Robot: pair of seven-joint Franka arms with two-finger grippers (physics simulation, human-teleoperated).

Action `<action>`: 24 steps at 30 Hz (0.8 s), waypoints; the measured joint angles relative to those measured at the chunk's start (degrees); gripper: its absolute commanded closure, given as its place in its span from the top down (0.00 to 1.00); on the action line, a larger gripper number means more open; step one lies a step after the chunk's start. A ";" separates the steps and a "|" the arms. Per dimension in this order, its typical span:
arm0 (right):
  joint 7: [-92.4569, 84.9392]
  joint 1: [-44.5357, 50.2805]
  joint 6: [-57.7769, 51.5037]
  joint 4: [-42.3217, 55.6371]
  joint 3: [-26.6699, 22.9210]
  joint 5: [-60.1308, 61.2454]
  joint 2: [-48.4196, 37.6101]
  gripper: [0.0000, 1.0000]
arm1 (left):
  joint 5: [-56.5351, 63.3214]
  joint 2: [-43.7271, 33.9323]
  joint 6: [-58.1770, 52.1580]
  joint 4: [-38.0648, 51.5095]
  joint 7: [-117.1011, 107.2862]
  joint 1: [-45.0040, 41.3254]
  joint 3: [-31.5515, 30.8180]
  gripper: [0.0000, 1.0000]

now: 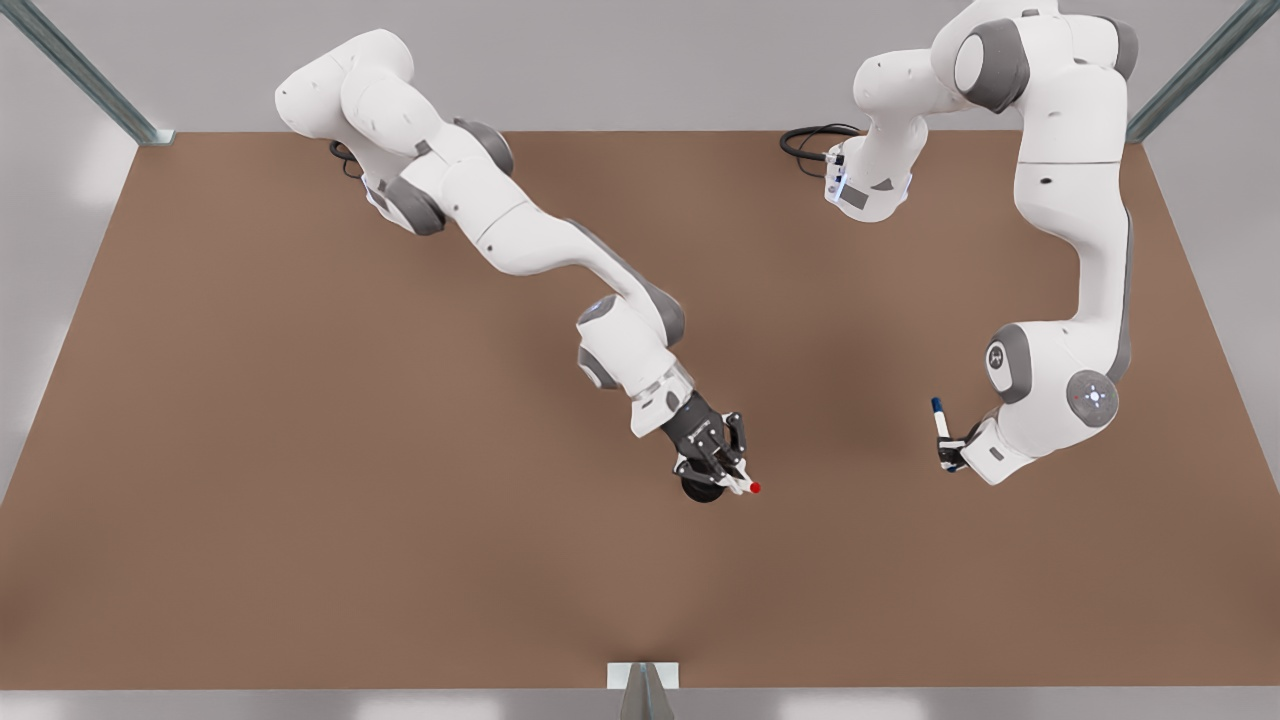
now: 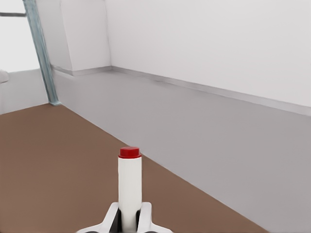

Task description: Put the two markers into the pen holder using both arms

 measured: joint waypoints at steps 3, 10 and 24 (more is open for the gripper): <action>1.46 0.81 3.46 0.01 -1.67 -0.11 2.45 0.21 | -0.03 0.73 -0.18 0.06 -0.07 0.05 0.02 0.21; 3.95 3.29 7.04 -0.45 -5.16 -0.02 5.51 1.00 | -0.05 2.27 -0.38 0.10 -0.17 0.00 0.02 0.21; 6.96 -10.01 -47.14 -2.75 -12.74 7.13 -32.48 1.00 | -4.96 2.76 -0.45 18.29 -4.28 -16.83 -2.82 0.21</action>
